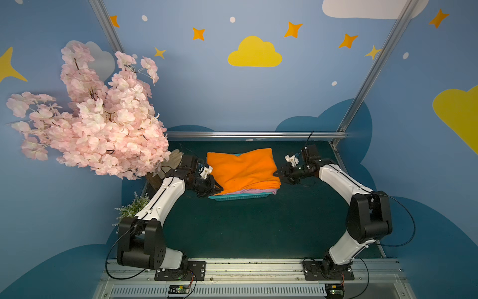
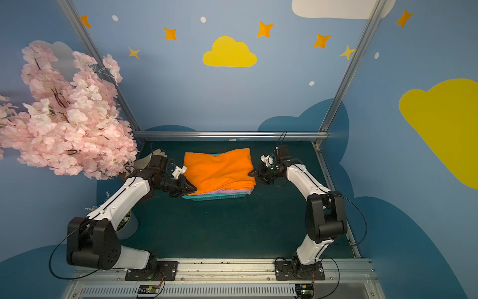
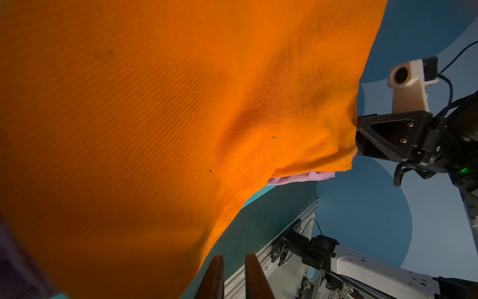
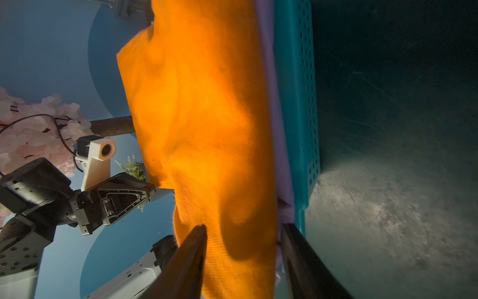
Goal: Put the folded long pants in the basket
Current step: Adjust the long pant in the basket, then reset both arms
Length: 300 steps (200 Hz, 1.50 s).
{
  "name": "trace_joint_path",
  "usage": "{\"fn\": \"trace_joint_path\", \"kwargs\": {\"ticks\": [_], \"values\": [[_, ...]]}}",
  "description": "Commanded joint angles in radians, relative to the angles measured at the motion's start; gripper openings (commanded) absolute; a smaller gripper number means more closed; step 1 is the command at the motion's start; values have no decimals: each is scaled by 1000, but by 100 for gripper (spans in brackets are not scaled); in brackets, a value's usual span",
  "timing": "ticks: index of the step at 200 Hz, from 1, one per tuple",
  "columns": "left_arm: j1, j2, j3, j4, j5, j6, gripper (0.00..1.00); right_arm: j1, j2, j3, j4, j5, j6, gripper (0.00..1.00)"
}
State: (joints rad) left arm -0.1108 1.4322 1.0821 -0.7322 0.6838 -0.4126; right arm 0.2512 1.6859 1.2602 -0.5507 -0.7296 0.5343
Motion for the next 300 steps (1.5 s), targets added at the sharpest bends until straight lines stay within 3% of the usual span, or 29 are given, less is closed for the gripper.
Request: {"fn": "trace_joint_path", "kwargs": {"ticks": [1,24,43,53,61,67,79,104,149,161,180,207,238,248,269,291,300], "values": [[5,-20,-15,-15,0,7,20,8,-43,-33,-6,-9,-28,39],[6,-22,-24,-21,-19,8,19,6,-47,-65,-17,-13,-57,18],[7,-35,-27,-26,-40,8,19,-3,-62,-65,-39,7,-78,14],[8,-54,-27,-26,-58,5,20,-11,-76,-62,-41,9,-80,20],[8,-72,-24,-24,-72,1,21,-19,-88,-53,-40,5,-79,39],[8,-86,-22,-23,-83,-1,26,-26,-101,-47,-38,1,-78,47],[8,-119,-17,-18,-113,-6,35,-38,-135,-35,-30,-4,-76,54],[2,-220,-36,-3,-209,-11,48,-73,-238,-38,-18,51,-87,59],[-36,-489,-203,63,-710,-122,64,-111,-463,-245,102,397,-45,64],[-38,-553,-268,131,-796,-142,71,-113,-509,-307,153,438,-60,65],[-36,-593,-381,308,-866,-112,74,-114,-558,-373,184,532,-93,66],[-36,-493,-475,533,-924,-39,76,-121,-574,-463,224,742,-90,69],[-37,-367,-530,759,-1037,198,75,-143,-534,-510,260,889,-126,68],[-30,-333,-565,858,-1028,274,76,-150,-512,-514,267,925,-136,69],[-18,-237,-626,1061,-1007,302,76,-161,-464,-531,313,969,-218,69],[-11,-68,-650,1282,-1028,351,76,-168,-426,-566,454,1018,-329,69],[-11,-38,-622,1277,-1022,380,76,-180,-419,-619,557,1006,-350,69]]}}
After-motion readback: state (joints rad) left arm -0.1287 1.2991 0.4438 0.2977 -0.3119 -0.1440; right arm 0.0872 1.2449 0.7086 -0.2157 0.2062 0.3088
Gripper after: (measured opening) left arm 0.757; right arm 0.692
